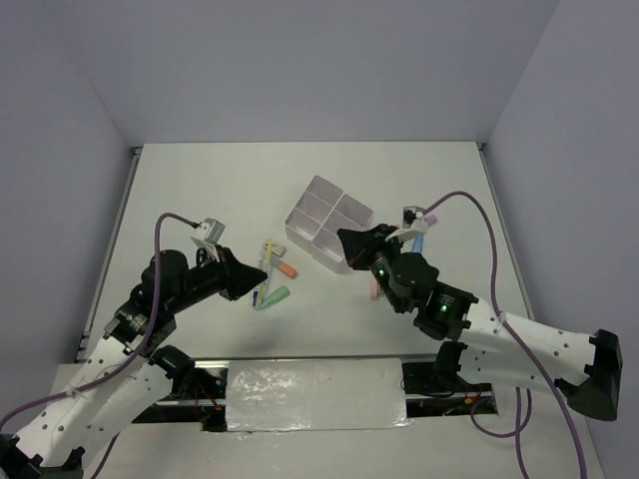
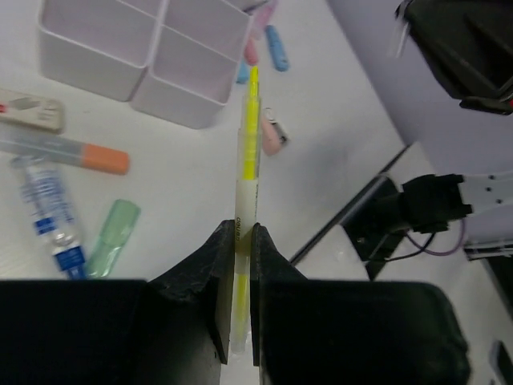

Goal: Sort the stationery into containers
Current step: Pick up the pen cap from the center of the board, then close the pen cap on the pen.

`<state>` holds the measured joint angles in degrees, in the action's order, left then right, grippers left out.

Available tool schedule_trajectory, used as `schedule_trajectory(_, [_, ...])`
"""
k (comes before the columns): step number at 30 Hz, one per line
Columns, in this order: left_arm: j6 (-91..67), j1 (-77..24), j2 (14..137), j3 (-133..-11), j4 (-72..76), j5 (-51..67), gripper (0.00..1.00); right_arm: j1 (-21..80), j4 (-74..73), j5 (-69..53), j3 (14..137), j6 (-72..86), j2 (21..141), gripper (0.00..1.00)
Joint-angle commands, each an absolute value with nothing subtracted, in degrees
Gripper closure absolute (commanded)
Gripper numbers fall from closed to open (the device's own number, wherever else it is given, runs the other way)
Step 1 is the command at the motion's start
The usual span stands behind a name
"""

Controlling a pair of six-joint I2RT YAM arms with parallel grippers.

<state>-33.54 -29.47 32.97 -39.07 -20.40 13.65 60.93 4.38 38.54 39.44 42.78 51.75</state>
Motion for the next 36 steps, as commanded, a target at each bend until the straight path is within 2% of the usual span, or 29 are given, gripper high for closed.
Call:
schedule_trajectory(1, [-44.63, -29.88, 31.2, -33.24, 3.83, 24.78, 1.0, 61.35, 19.3, 40.87, 37.01, 36.21, 47.65, 1.0])
schedule_trajectory(6, [-53.87, -30.67, 32.25, -25.14, 23.77, 27.15, 1.0, 61.35, 27.68, 38.33, 37.96, 36.56, 46.93, 1.0])
schedule_trajectory(12, [-55.98, -33.31, 34.54, -21.89, 32.06, 28.04, 1.0, 61.87, 35.22, 33.41, 38.32, 38.41, 50.62, 1.0])
schedule_trajectory(36, [-52.21, -38.76, 36.83, -22.85, 29.62, 25.14, 1.0, 63.46, 35.68, 27.95, 41.66, 38.93, 58.45, 1.0])
